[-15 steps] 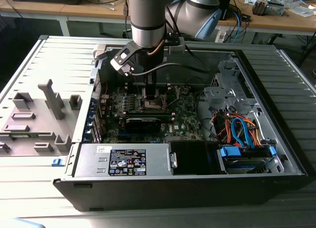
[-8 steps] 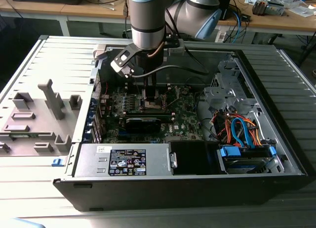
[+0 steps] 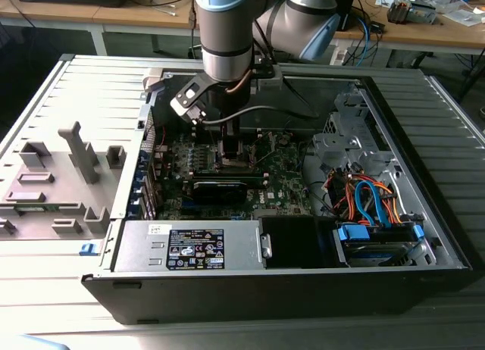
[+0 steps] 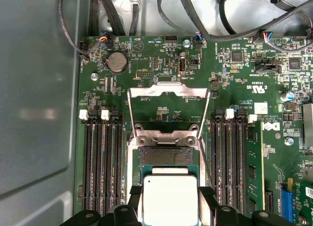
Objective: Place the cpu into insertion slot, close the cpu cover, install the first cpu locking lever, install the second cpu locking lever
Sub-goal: 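Place the cpu into insertion slot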
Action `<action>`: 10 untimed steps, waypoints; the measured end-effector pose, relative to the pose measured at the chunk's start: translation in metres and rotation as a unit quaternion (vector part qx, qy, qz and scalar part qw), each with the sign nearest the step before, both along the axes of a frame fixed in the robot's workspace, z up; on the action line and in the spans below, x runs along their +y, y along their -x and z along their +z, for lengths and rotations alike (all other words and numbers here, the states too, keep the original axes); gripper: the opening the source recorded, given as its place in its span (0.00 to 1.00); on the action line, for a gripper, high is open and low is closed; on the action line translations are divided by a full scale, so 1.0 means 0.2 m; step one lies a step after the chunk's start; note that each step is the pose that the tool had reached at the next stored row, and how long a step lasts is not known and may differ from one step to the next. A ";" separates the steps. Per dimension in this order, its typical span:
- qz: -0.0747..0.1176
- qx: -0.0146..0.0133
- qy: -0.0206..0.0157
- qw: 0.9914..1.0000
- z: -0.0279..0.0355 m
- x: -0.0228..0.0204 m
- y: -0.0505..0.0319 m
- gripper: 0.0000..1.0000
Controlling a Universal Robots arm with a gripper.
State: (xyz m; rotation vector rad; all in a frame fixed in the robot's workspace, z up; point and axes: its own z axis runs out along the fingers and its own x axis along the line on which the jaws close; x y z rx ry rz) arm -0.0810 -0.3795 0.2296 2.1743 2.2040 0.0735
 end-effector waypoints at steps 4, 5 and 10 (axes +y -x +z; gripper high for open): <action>0.000 0.000 0.000 1.000 -0.043 0.000 0.000 0.54; 0.000 0.000 0.000 1.000 -0.044 0.000 0.000 0.54; 0.000 0.000 0.001 1.000 -0.064 0.000 0.000 0.54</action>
